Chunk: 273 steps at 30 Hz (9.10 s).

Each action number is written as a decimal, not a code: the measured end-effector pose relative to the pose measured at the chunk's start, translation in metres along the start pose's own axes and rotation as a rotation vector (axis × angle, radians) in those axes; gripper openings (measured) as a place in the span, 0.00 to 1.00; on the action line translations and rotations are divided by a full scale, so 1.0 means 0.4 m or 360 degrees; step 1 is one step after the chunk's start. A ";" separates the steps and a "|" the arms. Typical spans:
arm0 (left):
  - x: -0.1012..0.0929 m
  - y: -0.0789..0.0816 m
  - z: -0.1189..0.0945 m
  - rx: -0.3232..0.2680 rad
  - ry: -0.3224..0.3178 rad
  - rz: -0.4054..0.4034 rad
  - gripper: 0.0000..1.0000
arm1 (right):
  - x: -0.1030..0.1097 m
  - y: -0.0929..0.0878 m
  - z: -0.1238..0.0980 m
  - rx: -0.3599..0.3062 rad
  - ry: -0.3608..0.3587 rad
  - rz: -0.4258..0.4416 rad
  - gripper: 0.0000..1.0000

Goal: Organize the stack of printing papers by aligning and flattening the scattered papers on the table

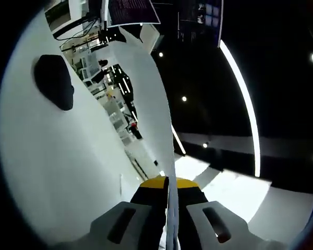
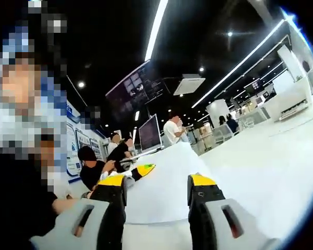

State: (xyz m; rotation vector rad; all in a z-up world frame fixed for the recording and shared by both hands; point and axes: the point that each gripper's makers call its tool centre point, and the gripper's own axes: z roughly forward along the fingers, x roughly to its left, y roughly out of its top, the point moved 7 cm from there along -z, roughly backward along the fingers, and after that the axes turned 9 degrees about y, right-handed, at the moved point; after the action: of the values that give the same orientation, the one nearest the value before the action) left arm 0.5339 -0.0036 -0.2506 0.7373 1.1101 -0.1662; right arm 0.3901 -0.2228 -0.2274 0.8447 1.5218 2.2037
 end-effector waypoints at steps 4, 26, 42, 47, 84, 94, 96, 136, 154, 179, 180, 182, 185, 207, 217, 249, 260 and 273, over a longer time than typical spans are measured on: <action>0.000 0.000 0.000 0.0001 0.0008 -0.0010 0.06 | -0.014 0.013 -0.036 -0.0018 -0.0070 -0.0029 0.41; -0.005 -0.007 -0.002 0.0025 0.0001 0.0019 0.06 | -0.123 0.065 -0.334 0.0174 -0.0930 -0.0288 0.49; -0.008 -0.008 -0.002 0.0033 0.0001 0.0027 0.06 | -0.107 0.071 -0.426 0.0135 -0.1388 -0.0214 0.75; -0.007 -0.008 -0.002 0.0033 0.0005 0.0029 0.06 | -0.121 0.072 -0.417 0.0073 -0.1434 -0.0133 0.81; -0.006 -0.008 -0.001 0.0046 -0.0001 0.0034 0.06 | -0.169 0.042 -0.420 0.0357 -0.1737 -0.0221 0.90; -0.006 -0.009 0.001 0.0049 0.0000 0.0044 0.06 | -0.189 0.041 -0.431 0.0408 -0.1775 -0.0220 0.90; -0.006 -0.009 0.001 0.0051 0.0001 0.0047 0.06 | -0.193 0.039 -0.433 0.0428 -0.1783 -0.0219 0.90; -0.006 -0.009 -0.003 0.0047 -0.0006 0.0055 0.06 | -0.178 0.025 -0.430 0.0545 -0.1841 -0.0300 0.90; -0.004 -0.005 -0.001 0.0046 -0.0017 0.0047 0.06 | -0.156 0.023 -0.422 0.0549 -0.1831 -0.0369 0.90; -0.017 -0.012 -0.007 0.0057 -0.0037 0.0040 0.06 | -0.139 -0.004 -0.387 0.0589 -0.1781 -0.0252 0.81; -0.018 -0.013 -0.007 0.0056 -0.0036 0.0040 0.06 | -0.138 -0.004 -0.385 0.0589 -0.1779 -0.0253 0.80; -0.018 -0.013 -0.007 0.0057 -0.0036 0.0038 0.06 | -0.137 -0.007 -0.383 0.0589 -0.1764 -0.0256 0.77; -0.020 -0.015 -0.008 0.0057 -0.0036 0.0042 0.06 | -0.136 -0.010 -0.382 0.0592 -0.1740 -0.0258 0.74; -0.017 -0.014 -0.006 0.0070 -0.0030 0.0061 0.06 | -0.117 -0.033 -0.309 0.0739 -0.1461 -0.0484 0.28; -0.014 -0.012 -0.006 0.0065 -0.0022 0.0052 0.06 | -0.115 -0.038 -0.302 0.0761 -0.1435 -0.0508 0.18; -0.004 -0.008 0.001 0.0057 -0.0021 0.0060 0.06 | -0.101 0.018 -0.331 0.0438 -0.1384 -0.0278 0.00; -0.006 -0.011 0.000 0.0064 -0.0009 0.0087 0.06 | -0.074 0.051 -0.326 0.0185 -0.1258 -0.0230 0.00; -0.004 -0.007 -0.001 0.0046 0.0005 0.0091 0.06 | -0.070 0.064 -0.321 0.0027 -0.1199 -0.0092 0.00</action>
State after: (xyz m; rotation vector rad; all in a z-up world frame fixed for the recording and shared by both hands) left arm 0.5314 -0.0060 -0.2506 0.7947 1.0903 -0.1329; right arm 0.3317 -0.3420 -0.2442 1.4025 1.1558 1.5419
